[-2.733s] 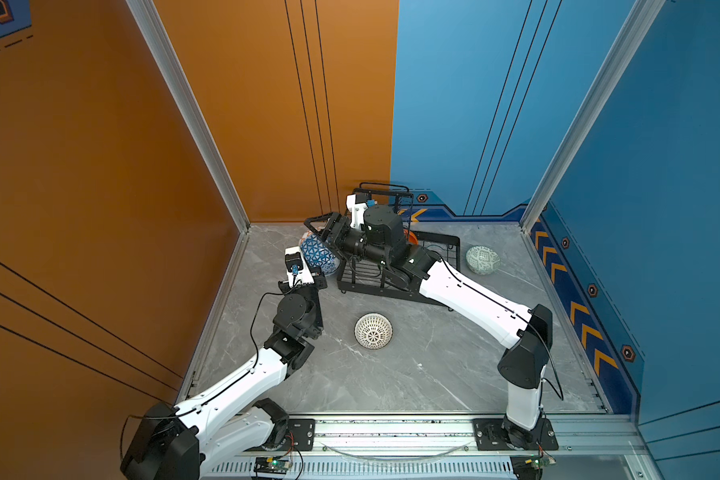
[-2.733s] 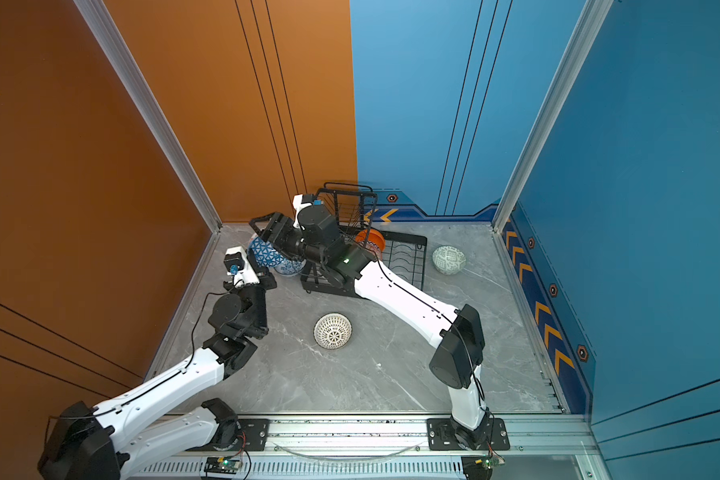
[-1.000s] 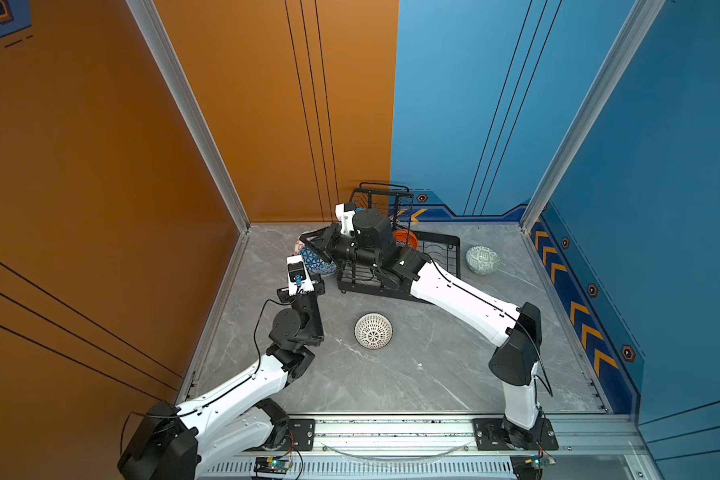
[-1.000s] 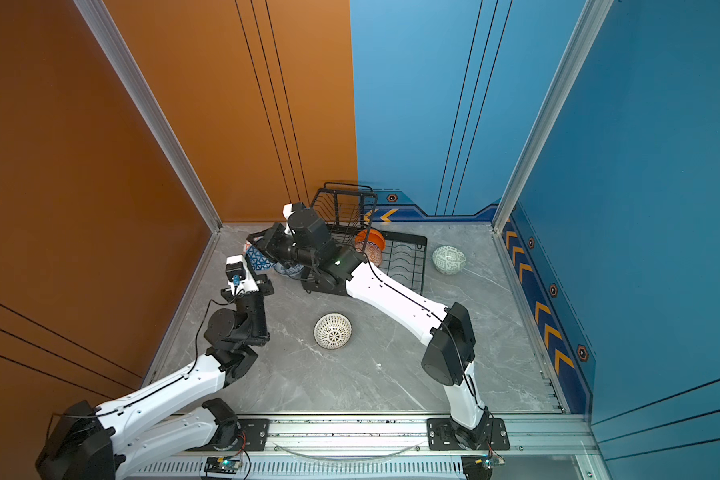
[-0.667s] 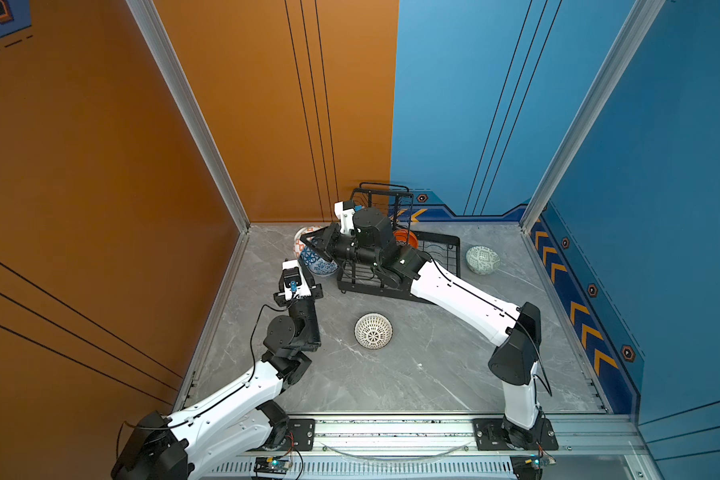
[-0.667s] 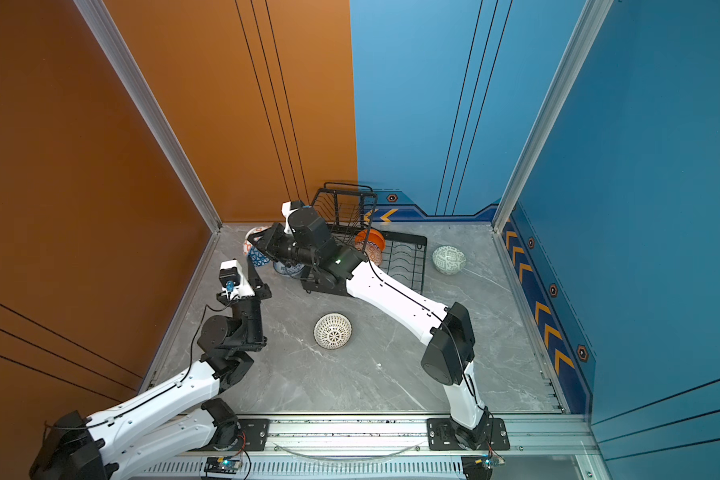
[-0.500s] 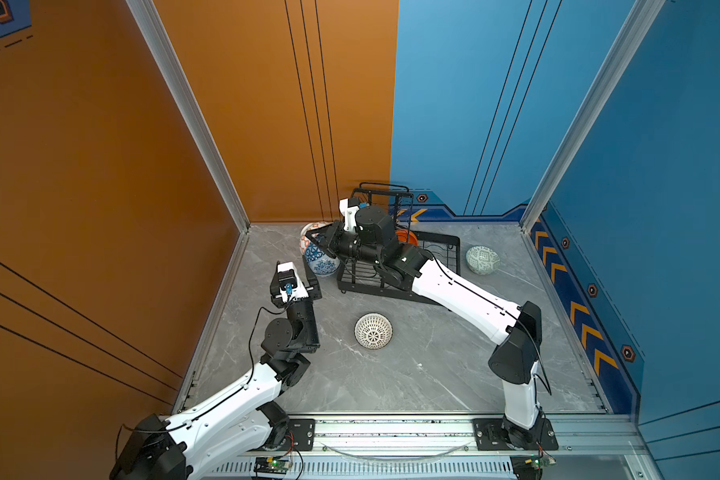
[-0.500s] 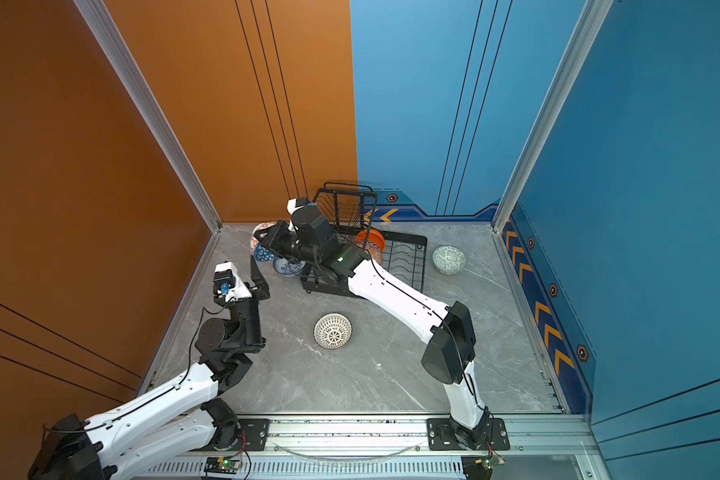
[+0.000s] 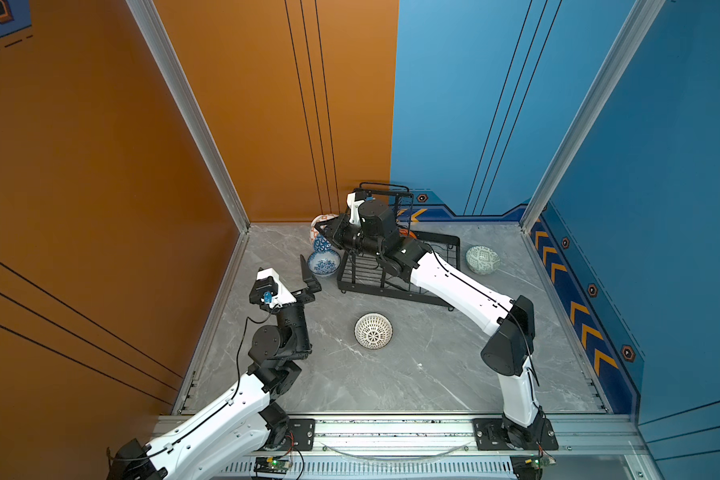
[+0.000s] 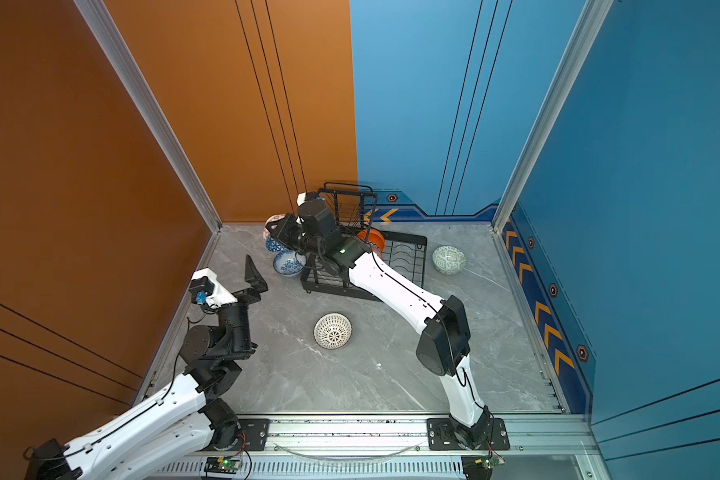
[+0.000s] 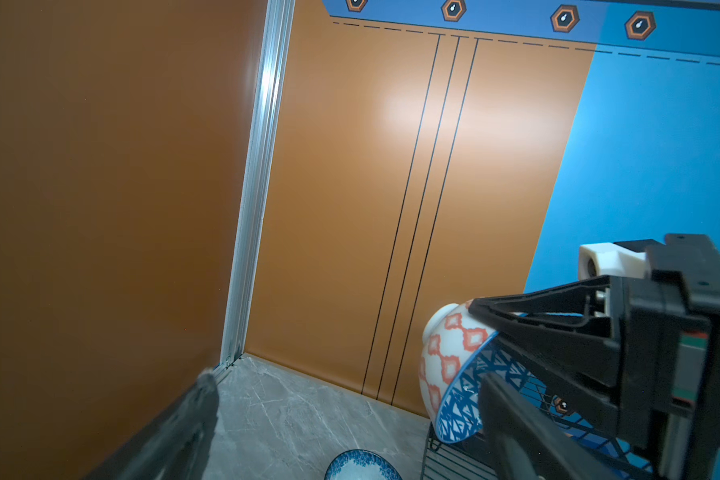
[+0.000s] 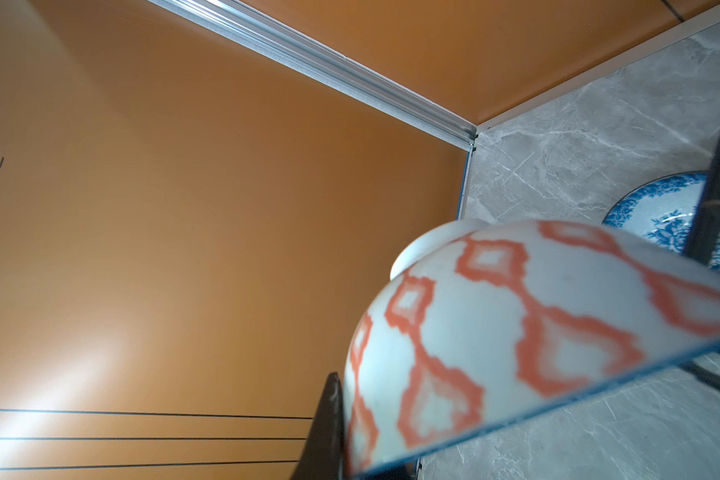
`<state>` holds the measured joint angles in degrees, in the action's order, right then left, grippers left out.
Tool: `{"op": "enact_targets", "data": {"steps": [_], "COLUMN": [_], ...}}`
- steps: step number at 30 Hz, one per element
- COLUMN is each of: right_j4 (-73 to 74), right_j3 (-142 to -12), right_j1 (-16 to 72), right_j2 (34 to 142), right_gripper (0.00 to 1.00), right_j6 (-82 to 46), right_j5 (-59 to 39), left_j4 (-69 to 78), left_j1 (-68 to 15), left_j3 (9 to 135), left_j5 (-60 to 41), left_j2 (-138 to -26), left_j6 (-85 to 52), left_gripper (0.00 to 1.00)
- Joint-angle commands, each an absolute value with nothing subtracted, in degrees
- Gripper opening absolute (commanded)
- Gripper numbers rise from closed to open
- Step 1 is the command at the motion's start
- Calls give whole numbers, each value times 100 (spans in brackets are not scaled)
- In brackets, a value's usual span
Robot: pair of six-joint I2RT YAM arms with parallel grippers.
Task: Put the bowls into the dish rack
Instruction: 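Open and withdraw the left gripper while the right gripper lifts the bowl, then carry the bowl over the rack and lower it beside the patterned bowl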
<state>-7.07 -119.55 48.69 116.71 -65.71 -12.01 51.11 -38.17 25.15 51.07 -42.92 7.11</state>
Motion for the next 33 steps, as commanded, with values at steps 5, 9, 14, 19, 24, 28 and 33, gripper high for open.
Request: {"op": "enact_targets", "data": {"steps": [5,9,14,19,24,28,33], "right_j4": [-572,-839,-861,-638,-211,183,704], "right_j3": [-12586,-12450,-11655,-10438,-8900,-7827,-6607], "right_j1": [4826,4714,4306,3568,2800,2234,1796], "right_j2": [11287,10842,9949,8905,7940,7458,7085], "right_gripper": [0,0,0,0,0,0,0], "right_j6": [-6151,-5768,-5646,-5690,-5980,-6356,-6703], "right_j5": [-1448,-1268,-1102,-1010,-925,-950,-796], "left_j4": [4048,3476,2917,2798,2684,2672,2672], "left_j1": [-3751,-3718,-3691,-3689,-3726,-3801,-3960], "left_j3": [2857,3183,3639,3973,4257,4412,4514], "left_j5": [4815,4474,3757,3240,2750,2474,2430], "left_j2": [-3964,-4039,-4298,-4640,-4971,-5188,-5356], "left_j6": [63,-283,-702,-1098,-1554,-1856,-1976], "left_gripper": [98,98,98,98,98,98,98]}}
